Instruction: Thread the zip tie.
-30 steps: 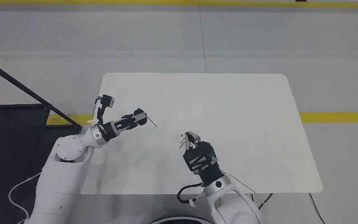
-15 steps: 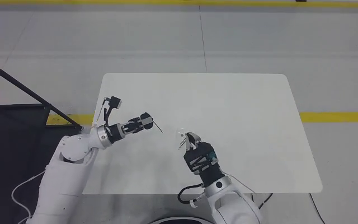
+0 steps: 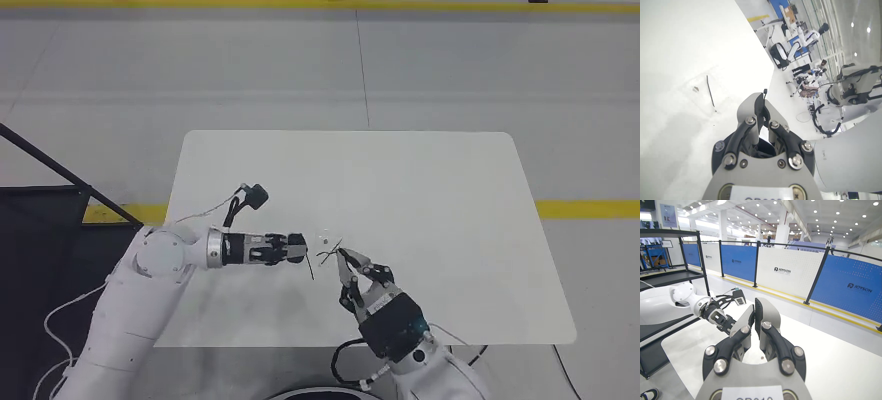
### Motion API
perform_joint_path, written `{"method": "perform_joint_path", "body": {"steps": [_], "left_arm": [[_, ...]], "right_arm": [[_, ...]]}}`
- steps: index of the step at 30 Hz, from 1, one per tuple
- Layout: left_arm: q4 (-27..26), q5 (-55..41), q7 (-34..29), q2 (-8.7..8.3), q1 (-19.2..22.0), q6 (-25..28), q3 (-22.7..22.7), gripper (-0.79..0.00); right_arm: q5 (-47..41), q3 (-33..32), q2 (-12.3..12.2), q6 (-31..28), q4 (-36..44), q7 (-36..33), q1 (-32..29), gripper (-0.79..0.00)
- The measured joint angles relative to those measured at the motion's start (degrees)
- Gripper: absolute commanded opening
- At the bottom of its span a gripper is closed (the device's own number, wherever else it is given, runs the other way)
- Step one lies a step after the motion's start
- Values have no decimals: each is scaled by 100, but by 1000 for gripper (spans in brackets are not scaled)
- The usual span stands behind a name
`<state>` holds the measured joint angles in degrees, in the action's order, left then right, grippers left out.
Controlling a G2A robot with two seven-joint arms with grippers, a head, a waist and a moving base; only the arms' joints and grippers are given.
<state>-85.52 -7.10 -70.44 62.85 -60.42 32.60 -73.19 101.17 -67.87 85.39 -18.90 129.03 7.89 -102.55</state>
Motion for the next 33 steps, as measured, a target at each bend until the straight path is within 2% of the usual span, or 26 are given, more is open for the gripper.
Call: {"method": "perform_joint_path", "body": {"steps": [3, 6, 18, 21, 27, 33], "left_arm": [[-42, -1, -118, -16, 139, 24, 203, -785], [-63, 66, -150, -56, 218, -26, 313, -785], [-175, 177, 0, -55, 154, -90, 435, -785], [-139, -10, -48, -54, 195, 41, 532, -785], [13, -563, -239, -85, 437, -113, 825, -785], [179, -1082, -322, -213, 624, -196, 963, -785]], "right_arm": [[79, -105, -60, -207, 9, 340, -85, -785], [307, -136, -102, -434, 31, 402, -104, -785], [325, -103, -110, -374, 27, 388, -52, -785], [613, 1, -144, -364, -13, 485, 35, -785], [1327, 229, -206, -180, -237, 724, 238, -785], [1803, 433, -253, 119, -302, 728, 298, -785]]}}
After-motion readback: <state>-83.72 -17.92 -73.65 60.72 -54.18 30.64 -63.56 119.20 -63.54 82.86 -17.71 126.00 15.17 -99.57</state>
